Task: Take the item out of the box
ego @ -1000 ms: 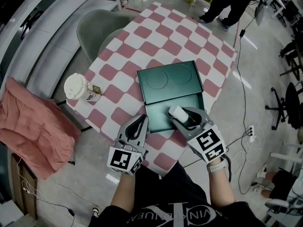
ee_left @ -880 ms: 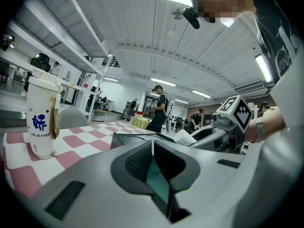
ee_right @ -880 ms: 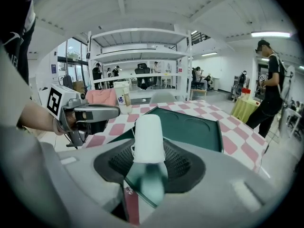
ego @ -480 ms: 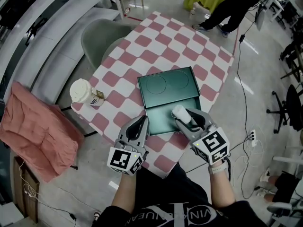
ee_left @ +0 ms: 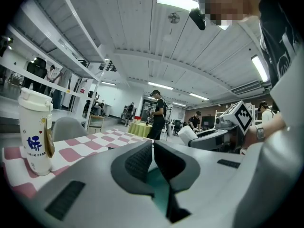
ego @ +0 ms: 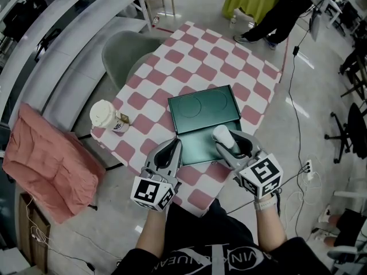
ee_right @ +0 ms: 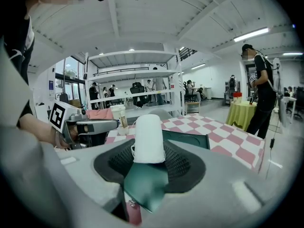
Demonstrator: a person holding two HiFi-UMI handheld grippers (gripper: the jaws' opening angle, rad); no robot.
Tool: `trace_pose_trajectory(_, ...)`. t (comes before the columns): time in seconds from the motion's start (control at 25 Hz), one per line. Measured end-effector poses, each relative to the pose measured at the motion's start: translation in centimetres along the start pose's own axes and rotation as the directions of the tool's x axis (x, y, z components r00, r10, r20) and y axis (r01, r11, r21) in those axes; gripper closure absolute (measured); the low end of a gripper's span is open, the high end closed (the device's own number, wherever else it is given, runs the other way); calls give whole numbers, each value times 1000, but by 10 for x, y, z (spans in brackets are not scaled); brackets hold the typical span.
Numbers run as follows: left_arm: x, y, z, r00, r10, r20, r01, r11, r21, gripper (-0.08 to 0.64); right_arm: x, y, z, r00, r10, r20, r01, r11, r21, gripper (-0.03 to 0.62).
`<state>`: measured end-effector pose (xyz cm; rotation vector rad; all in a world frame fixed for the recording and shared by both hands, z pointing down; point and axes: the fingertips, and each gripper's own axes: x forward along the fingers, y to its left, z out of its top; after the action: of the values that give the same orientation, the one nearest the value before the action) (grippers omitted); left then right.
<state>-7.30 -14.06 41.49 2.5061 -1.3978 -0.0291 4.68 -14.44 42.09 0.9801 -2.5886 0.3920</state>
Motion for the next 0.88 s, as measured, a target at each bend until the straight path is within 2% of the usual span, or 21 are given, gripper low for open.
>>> trace_pose_trajectory(0.36,-1,-2,17,1000,-1,17,1,1000,19,540,-11,-5,18,998,-28,58,29,1000,-11,410)
trace_pose_trajectory(0.88,2,-6,36,1000,-3,31,2,1000,25,540,-22,-2,39,992,-26,123,28,999,-22,410)
